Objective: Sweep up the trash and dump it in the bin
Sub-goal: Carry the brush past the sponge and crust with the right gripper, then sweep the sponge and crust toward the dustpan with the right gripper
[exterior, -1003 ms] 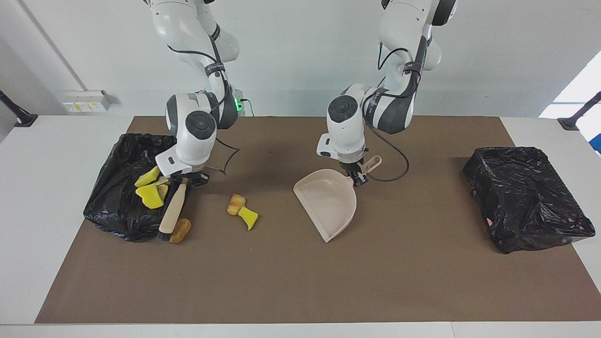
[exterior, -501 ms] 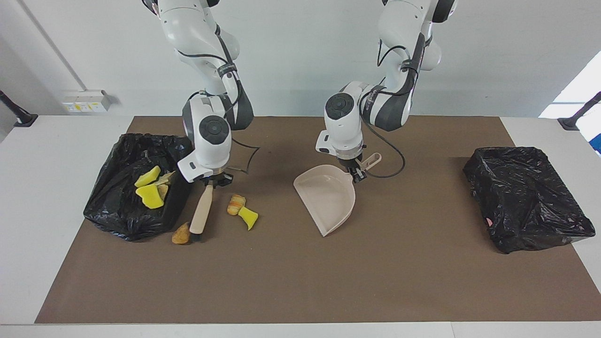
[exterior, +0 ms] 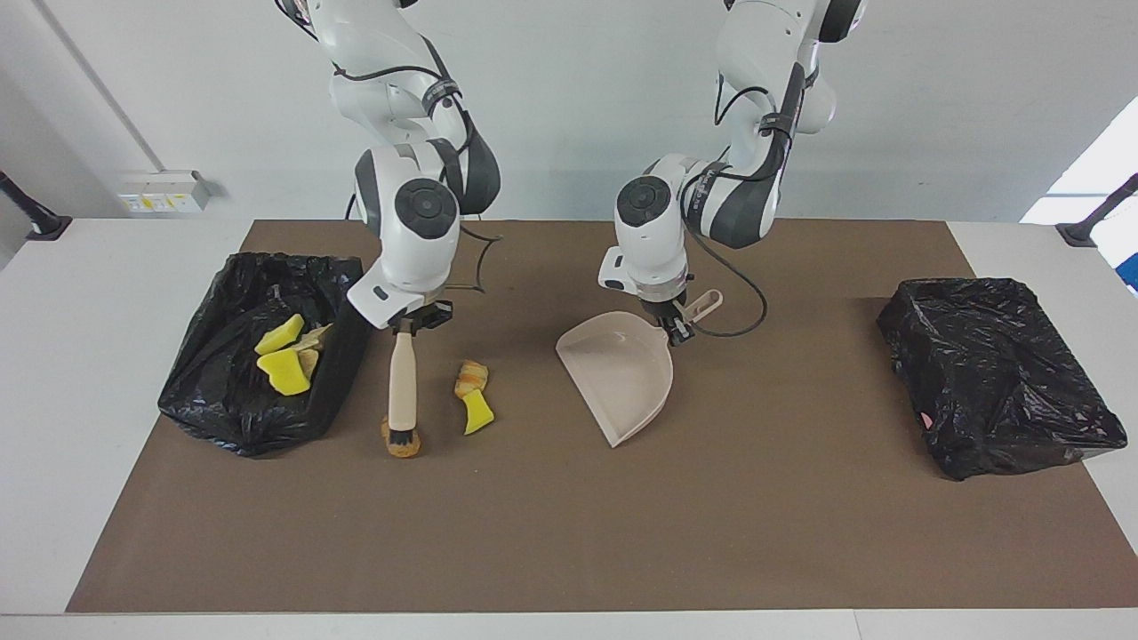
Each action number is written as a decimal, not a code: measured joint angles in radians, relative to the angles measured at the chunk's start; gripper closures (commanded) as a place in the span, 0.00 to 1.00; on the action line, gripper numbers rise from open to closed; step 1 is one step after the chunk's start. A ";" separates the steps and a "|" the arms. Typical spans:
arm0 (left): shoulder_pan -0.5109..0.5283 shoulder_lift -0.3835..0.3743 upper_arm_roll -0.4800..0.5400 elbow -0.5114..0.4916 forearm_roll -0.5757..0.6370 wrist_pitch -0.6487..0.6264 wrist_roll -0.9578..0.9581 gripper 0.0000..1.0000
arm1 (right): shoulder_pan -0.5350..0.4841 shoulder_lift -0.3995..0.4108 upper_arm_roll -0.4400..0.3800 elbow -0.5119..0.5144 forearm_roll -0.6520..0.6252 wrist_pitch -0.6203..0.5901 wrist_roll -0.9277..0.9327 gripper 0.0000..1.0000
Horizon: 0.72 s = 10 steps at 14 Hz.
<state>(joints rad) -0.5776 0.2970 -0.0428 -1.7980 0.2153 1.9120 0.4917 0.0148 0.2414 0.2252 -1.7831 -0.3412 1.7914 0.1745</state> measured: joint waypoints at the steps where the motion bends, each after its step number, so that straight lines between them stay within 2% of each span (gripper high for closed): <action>1: 0.000 0.000 0.000 0.000 0.000 0.001 0.000 1.00 | -0.042 0.007 -0.001 -0.001 -0.010 0.037 -0.102 1.00; 4: 0.000 0.000 0.000 -0.002 0.000 0.002 0.000 1.00 | -0.112 0.027 -0.002 -0.004 -0.029 0.101 -0.290 1.00; 10: 0.000 -0.003 0.001 -0.009 0.000 0.005 0.000 1.00 | -0.092 0.108 0.008 -0.015 -0.021 0.159 -0.304 1.00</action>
<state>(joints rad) -0.5776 0.2940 -0.0419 -1.8065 0.2153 1.9166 0.4917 -0.0773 0.3491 0.2330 -1.7984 -0.3625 1.9500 -0.1299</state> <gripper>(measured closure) 0.678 0.744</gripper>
